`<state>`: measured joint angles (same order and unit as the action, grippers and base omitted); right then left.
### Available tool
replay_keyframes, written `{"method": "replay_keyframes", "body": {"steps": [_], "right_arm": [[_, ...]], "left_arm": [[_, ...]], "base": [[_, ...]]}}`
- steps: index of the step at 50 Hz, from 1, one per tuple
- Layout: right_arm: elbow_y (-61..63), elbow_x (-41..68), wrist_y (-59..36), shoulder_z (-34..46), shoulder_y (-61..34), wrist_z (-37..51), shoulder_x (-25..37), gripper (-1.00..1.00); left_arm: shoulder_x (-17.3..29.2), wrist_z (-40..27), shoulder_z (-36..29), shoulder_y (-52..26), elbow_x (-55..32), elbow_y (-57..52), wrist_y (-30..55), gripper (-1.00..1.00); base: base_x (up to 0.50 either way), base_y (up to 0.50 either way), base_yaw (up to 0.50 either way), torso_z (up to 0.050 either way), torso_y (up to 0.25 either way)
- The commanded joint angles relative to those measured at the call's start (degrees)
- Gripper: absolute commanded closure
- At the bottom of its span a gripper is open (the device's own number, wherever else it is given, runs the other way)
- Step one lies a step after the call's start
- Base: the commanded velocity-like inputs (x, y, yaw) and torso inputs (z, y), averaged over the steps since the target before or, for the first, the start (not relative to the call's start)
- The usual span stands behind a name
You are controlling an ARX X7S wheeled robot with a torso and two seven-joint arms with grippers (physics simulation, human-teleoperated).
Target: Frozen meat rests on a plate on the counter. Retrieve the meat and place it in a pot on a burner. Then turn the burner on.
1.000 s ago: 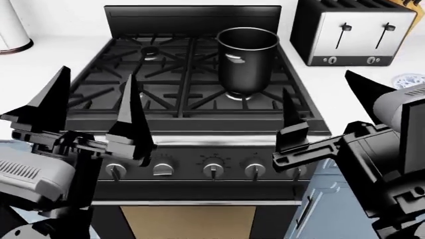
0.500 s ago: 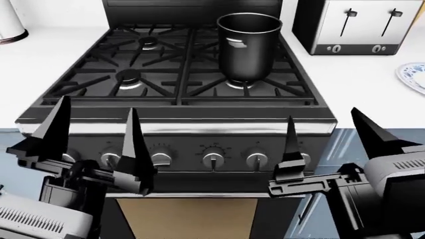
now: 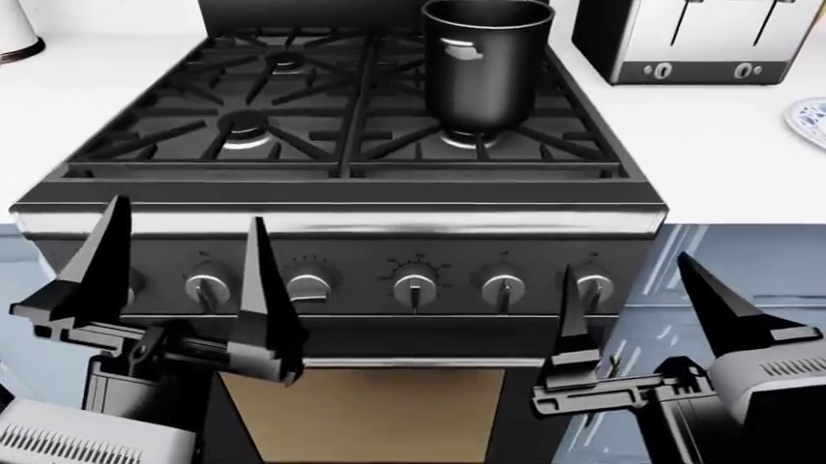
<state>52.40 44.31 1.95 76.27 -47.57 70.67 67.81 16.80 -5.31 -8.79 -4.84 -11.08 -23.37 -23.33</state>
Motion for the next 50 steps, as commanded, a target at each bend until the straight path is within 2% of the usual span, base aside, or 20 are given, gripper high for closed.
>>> {"method": "replay_keyframes", "body": {"steps": [1, 17, 50], "right_arm": [[-1.82, -0.14, 0.33, 1.29, 0.91, -0.51, -0.21, -1.00], [-5.27, -1.21, 5.77, 1.32, 3.92, -1.14, 0.31, -1.00], [-6.26, -1.35, 8.69, 0.52, 5.50, -0.19, 0.57, -1.00]], "left_arm": [[0.44, -0.47, -0.02, 0.19, -2.86, -1.21, 1.36, -1.00], [0.79, -0.21, -0.63, 0.68, -3.18, -1.19, 0.45, -1.00], [1.37, -0.68, -0.73, 0.61, -3.20, -1.64, -1.17, -1.00]], "base": [[0.00, 0.00, 0.00, -0.050, 0.004], [0.00, 0.00, 0.00, -0.050, 0.011], [0.00, 0.00, 0.00, -0.050, 0.012]]}}
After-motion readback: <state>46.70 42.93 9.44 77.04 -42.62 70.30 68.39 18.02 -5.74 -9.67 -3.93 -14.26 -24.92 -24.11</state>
